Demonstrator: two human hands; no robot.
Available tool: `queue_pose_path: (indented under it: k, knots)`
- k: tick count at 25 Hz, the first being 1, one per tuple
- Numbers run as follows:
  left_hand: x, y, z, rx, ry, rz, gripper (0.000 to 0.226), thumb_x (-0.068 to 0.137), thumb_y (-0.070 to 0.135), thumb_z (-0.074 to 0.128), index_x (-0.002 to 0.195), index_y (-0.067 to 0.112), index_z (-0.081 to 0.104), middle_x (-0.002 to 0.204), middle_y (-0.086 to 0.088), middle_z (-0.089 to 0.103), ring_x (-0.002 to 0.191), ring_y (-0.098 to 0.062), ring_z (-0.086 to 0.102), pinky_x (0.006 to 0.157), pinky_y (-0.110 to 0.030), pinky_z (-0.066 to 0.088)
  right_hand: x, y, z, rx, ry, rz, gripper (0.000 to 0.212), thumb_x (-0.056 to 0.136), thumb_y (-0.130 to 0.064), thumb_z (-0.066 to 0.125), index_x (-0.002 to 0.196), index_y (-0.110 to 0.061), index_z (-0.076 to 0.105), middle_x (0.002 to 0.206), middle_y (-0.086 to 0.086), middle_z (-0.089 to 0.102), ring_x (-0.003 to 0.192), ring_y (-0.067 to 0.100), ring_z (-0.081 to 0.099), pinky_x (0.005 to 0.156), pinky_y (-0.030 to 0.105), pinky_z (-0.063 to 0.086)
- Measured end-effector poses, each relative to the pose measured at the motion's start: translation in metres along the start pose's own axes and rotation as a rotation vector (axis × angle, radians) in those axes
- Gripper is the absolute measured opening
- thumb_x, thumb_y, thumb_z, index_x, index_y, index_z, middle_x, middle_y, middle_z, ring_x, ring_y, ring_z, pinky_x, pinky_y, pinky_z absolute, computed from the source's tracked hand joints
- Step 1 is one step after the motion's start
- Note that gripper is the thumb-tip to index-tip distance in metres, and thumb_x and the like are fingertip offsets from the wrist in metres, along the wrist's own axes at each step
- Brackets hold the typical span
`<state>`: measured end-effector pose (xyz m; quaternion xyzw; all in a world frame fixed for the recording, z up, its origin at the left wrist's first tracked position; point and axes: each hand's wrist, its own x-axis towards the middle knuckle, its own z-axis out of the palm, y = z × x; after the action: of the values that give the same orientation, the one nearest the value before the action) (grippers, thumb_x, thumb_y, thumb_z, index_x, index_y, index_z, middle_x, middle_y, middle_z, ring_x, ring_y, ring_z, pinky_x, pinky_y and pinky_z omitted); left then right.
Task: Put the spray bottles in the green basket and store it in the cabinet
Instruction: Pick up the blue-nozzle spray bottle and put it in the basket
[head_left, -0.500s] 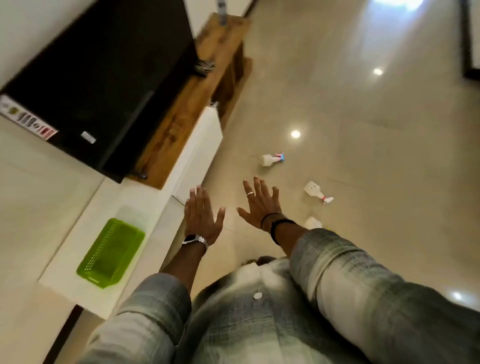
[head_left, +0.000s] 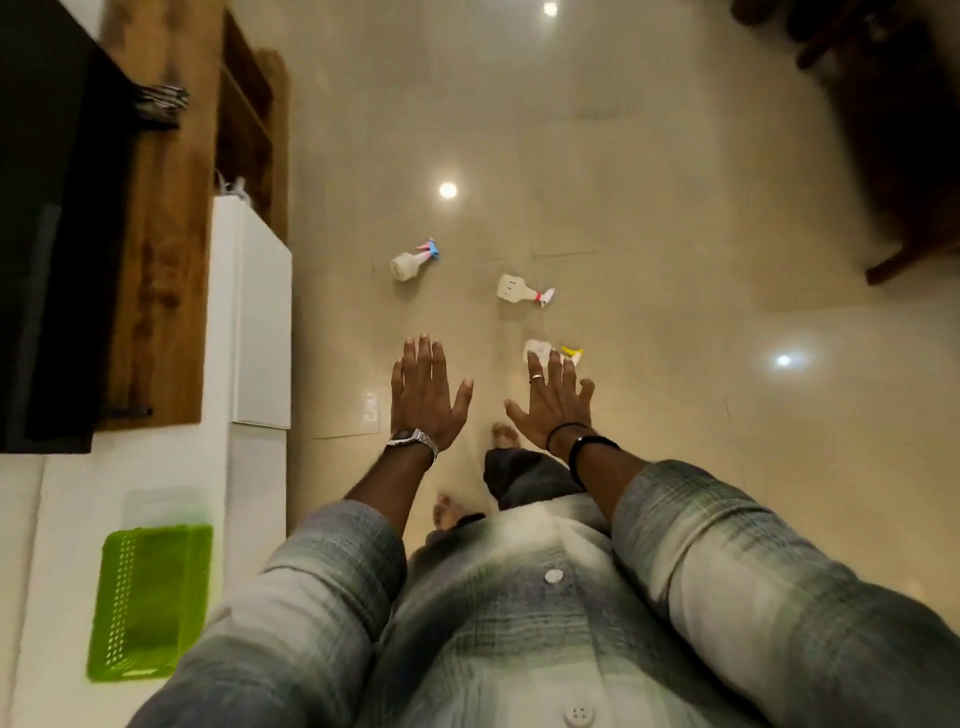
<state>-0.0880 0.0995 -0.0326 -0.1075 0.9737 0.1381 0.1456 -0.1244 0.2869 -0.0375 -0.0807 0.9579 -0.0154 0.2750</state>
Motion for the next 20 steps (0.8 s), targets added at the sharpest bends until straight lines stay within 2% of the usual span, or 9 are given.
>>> queue_pose_path:
  k: [6,10,13,20]
  knots:
    - [0.022,0.066,0.016,0.038,-0.158,0.08,0.076,0.099,0.054,0.029,0.159,0.012,0.011,0.17,-0.009,0.001,0.157,-0.029,-0.003,0.127,-0.046,0.005,0.014,0.072,-0.014,0.07,0.004,0.182,0.086,0.092,-0.063,0.04,0.16,-0.023,0.004,0.167,0.012,0.006,0.152,0.035,0.013,0.114,0.057,0.022]
    - [0.085,0.105,-0.005,0.013,-0.106,0.151,0.073,0.1,0.053,0.029,0.159,0.013,0.015,0.169,-0.008,0.006,0.157,-0.028,0.003,0.126,-0.047,0.009,0.05,0.105,-0.046,0.15,0.002,0.244,0.085,0.093,-0.063,0.038,0.16,-0.025,0.003,0.167,0.011,0.004,0.153,0.038,0.008,0.115,0.06,0.02]
    - [0.123,0.115,-0.011,0.034,-0.041,0.126,0.071,0.1,0.053,0.03,0.158,0.014,0.02,0.169,-0.007,0.011,0.157,-0.028,0.006,0.126,-0.048,0.011,0.088,0.111,-0.073,0.168,0.009,0.212,0.083,0.093,-0.063,0.037,0.159,-0.025,0.006,0.167,0.011,0.007,0.153,0.038,0.009,0.115,0.061,0.019]
    - [0.167,0.078,-0.028,0.074,-0.086,-0.036,0.069,0.1,0.053,0.028,0.157,0.014,0.021,0.169,-0.007,0.013,0.157,-0.029,0.006,0.125,-0.049,0.012,0.165,0.084,-0.109,0.104,-0.008,0.083,0.083,0.093,-0.064,0.038,0.159,-0.023,0.008,0.166,0.012,0.01,0.152,0.035,0.013,0.113,0.061,0.023]
